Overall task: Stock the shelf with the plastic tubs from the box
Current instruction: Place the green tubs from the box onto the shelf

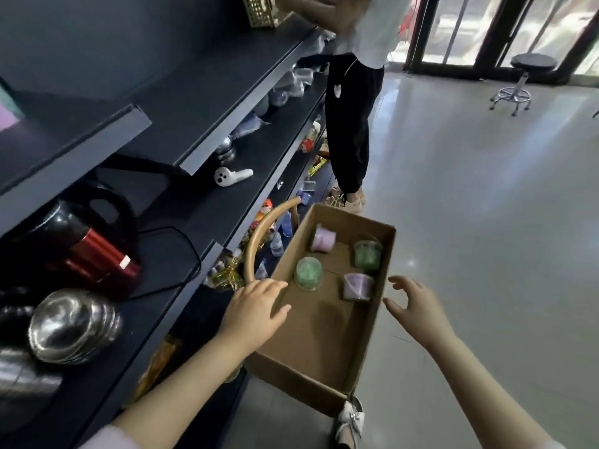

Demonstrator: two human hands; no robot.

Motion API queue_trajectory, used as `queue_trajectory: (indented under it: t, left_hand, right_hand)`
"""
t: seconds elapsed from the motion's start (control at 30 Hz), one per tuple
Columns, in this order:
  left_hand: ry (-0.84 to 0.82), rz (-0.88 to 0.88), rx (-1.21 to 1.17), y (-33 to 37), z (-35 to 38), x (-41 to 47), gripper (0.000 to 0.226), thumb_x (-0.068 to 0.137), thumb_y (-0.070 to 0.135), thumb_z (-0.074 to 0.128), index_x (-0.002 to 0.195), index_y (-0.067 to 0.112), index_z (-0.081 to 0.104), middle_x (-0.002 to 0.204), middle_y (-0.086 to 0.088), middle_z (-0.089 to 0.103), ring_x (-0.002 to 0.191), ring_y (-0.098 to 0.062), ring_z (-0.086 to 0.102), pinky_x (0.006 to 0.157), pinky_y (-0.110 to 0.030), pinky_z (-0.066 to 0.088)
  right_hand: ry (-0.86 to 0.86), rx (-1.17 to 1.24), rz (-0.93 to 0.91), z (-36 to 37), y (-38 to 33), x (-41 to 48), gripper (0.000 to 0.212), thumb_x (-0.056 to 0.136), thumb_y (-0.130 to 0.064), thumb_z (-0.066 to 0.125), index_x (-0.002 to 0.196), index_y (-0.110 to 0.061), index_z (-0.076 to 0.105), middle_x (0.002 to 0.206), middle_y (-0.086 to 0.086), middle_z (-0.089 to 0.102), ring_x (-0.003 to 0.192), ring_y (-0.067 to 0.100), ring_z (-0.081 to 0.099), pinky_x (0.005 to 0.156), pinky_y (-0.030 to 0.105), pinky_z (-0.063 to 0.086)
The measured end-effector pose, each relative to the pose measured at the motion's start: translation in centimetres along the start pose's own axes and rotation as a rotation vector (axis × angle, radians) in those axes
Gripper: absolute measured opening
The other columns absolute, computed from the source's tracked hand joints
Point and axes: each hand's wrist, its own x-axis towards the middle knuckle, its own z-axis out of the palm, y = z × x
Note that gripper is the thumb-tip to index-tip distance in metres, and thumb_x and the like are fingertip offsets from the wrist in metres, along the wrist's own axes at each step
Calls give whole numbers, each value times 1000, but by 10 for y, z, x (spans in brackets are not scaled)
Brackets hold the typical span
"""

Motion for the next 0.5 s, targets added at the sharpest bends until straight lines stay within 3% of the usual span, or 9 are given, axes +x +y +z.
queue_trajectory:
  t: [0.3, 0.5]
  left_hand:
    - [-136, -93, -37, -17, 42, 74, 49, 94, 45, 50, 137, 24, 46, 137, 7, 49, 129, -15, 42, 106, -31, 32]
    - [-266, -127, -100, -63, 121, 129, 51, 92, 44, 54, 138, 23, 45, 139, 6, 48, 130, -18, 42, 106, -35, 35]
  right_hand:
    - [-136, 49, 94, 29, 34, 73, 47, 88, -27, 66, 131, -15, 53, 126, 5, 58, 114, 23, 56, 96, 35, 46]
    - [-168, 96, 214, 94, 69, 127, 52, 88, -26, 66, 136, -14, 48, 131, 5, 54, 119, 21, 53, 98, 32, 43]
